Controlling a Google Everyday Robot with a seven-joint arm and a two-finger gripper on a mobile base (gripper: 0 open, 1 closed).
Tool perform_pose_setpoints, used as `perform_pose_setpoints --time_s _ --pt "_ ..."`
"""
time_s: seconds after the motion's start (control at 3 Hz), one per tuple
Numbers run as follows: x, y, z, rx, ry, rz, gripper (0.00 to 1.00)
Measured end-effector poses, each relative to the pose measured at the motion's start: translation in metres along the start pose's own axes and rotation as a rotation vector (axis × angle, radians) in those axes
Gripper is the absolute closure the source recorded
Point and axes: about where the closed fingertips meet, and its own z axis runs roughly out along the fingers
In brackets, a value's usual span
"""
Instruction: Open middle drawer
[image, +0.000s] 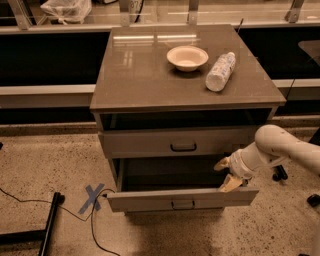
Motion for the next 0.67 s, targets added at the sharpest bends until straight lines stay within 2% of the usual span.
perform_pose_setpoints --time_s 0.33,0.67 --pt "0.014 -0.006 0.017 0.021 0.015 -0.006 0.65" --pt "0.027 -0.015 0.049 0.038 0.011 -0.016 0.89"
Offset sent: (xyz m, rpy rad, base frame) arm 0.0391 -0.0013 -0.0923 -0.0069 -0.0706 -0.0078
